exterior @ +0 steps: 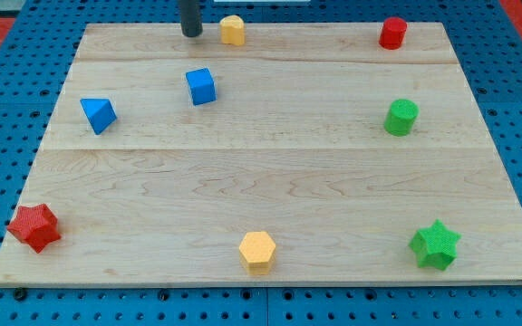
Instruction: Point your arm at the red star
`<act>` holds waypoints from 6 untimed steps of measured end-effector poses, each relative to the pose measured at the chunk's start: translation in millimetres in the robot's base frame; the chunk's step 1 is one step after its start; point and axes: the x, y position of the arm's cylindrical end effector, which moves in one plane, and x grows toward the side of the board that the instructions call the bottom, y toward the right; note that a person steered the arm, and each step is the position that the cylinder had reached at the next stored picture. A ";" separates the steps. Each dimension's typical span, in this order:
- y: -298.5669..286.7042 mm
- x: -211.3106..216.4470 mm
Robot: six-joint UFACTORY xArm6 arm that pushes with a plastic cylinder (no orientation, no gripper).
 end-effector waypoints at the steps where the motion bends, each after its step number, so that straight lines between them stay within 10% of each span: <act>1: 52.1 3.8; 2: 156.4 43.7; 6: -37.8 393.7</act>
